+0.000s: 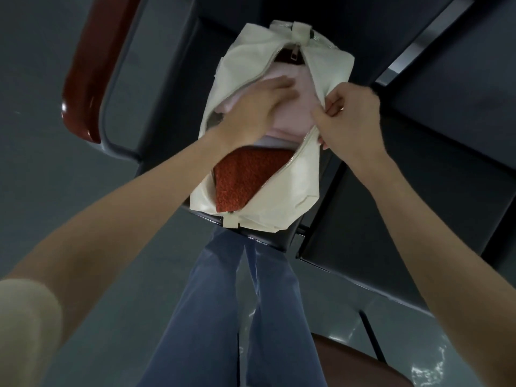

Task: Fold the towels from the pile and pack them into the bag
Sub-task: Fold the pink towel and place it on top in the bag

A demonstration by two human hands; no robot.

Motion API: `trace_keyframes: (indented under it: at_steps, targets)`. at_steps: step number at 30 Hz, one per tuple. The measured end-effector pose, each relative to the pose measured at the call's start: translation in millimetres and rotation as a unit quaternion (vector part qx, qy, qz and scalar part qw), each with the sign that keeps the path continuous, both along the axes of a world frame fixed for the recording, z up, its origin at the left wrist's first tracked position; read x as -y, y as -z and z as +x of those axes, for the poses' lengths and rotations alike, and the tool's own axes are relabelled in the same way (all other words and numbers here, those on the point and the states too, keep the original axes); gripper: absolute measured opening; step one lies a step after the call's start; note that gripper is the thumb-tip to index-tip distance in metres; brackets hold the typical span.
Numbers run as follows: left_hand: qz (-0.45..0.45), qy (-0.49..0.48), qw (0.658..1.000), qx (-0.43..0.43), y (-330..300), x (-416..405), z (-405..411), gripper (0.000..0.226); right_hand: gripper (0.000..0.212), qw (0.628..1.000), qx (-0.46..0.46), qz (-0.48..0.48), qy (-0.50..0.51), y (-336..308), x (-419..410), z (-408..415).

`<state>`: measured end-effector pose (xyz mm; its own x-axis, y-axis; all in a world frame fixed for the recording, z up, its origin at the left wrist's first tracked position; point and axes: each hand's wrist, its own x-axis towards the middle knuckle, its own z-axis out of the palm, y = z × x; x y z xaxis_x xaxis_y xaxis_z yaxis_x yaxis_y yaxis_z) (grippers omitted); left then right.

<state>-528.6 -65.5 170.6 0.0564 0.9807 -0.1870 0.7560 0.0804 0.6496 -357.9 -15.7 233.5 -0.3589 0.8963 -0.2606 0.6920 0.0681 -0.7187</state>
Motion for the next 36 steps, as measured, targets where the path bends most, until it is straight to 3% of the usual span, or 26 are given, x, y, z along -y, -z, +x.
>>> trace_keyframes:
  at_steps: [2,4,6,9,11,14,16,18,22,24,28,29,32,36]
  targets:
    - [0.104,-0.1,0.989,-0.027,-4.3,39.7,-9.0,0.036,0.015,1.0,0.0,0.006,0.014,7.9,11.2,-6.1]
    - [0.16,-0.174,0.965,-0.109,-4.3,78.6,-11.4,0.028,0.018,0.998,0.009,0.041,0.045,13.5,28.3,-12.6]
    - [0.151,-0.227,0.946,-0.175,1.1,101.5,-13.0,0.033,0.021,0.986,0.035,0.162,0.031,17.3,51.6,-16.6]
    - [0.14,-0.315,0.913,-0.216,5.3,110.0,-14.2,0.032,0.019,0.944,0.006,0.317,-0.095,25.0,90.6,-20.2]
    - [0.111,-0.379,0.894,-0.211,2.0,109.0,-12.2,0.028,0.02,0.932,0.0,0.3,-0.203,35.5,108.2,-22.7]
    - [0.001,-0.505,0.858,-0.1,0.7,112.9,-10.5,0.026,0.032,0.895,0.065,0.225,-0.38,52.3,120.1,-31.2]
    - [-0.098,-0.534,0.839,-0.031,4.0,120.0,-10.1,0.026,0.039,0.853,0.139,0.161,-0.477,53.7,121.2,-39.1]
    - [-0.176,-0.517,0.838,0.007,6.1,131.6,-6.8,0.027,0.049,0.828,0.2,0.094,-0.515,53.6,121.6,-42.8]
    - [-0.227,-0.455,0.861,0.003,7.0,160.3,-0.3,0.025,0.07,0.799,0.258,0.019,-0.543,55.8,112.7,-44.4]
    - [-0.25,-0.425,0.87,-0.016,4.3,170.1,-3.7,0.023,0.072,0.795,0.257,-0.032,-0.548,58.9,104.8,-46.1]
    - [-0.294,-0.343,0.885,-0.111,-10.4,180.7,-15.6,0.04,0.072,0.796,0.258,-0.084,-0.541,61.3,96.6,-50.1]
    - [-0.287,-0.307,0.901,-0.107,-14.6,181.2,-17.1,0.042,0.071,0.796,0.259,-0.085,-0.54,62.7,97.6,-51.6]
    - [-0.241,-0.191,0.951,0.012,-28.0,170.2,-19.6,0.049,0.068,0.793,0.264,-0.099,-0.539,66.7,99.2,-57.4]
    - [-0.263,-0.05,0.963,0.032,-35.4,141.3,-21.6,0.049,0.07,0.795,0.212,-0.212,-0.527,62.9,83.8,-51.0]
